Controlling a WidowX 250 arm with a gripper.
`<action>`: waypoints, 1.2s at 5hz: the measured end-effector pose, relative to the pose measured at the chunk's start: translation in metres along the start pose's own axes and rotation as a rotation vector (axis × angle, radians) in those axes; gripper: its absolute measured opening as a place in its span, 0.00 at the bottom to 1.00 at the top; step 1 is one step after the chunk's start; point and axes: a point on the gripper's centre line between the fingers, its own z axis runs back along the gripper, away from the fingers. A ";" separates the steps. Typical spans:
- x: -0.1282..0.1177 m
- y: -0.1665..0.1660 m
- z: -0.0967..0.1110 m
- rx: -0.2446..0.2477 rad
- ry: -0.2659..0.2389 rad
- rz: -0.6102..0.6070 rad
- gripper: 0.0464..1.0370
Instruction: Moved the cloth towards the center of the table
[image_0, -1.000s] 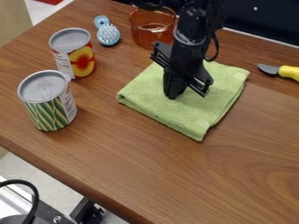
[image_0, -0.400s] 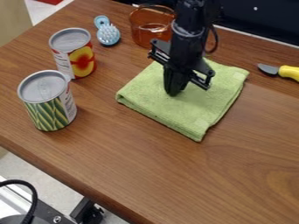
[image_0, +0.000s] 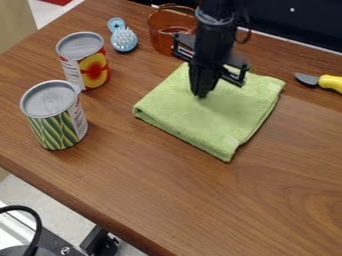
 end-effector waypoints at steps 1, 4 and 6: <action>0.003 0.000 0.022 -0.043 -0.011 0.033 0.01; 0.010 -0.001 0.036 -0.082 -0.037 0.079 0.02; 0.008 0.007 0.044 -0.100 -0.054 0.126 0.39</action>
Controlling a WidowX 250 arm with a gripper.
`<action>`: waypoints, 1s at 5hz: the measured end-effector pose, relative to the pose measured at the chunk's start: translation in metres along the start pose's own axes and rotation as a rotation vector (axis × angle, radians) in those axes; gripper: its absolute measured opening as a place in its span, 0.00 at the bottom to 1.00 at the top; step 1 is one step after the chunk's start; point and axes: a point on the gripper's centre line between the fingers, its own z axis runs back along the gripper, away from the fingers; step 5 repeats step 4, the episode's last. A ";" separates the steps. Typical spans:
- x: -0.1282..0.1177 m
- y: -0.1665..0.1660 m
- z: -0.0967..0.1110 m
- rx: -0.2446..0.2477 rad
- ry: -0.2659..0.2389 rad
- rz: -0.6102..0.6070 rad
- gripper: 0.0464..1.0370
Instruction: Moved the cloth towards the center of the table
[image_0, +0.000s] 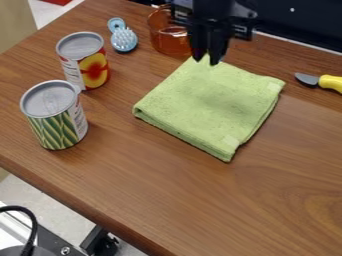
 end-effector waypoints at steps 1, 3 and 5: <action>-0.008 0.000 0.004 0.000 -0.005 -0.012 0.69; -0.039 -0.046 -0.004 -0.004 0.039 -0.169 0.96; -0.045 -0.073 -0.002 -0.025 0.042 -0.205 0.96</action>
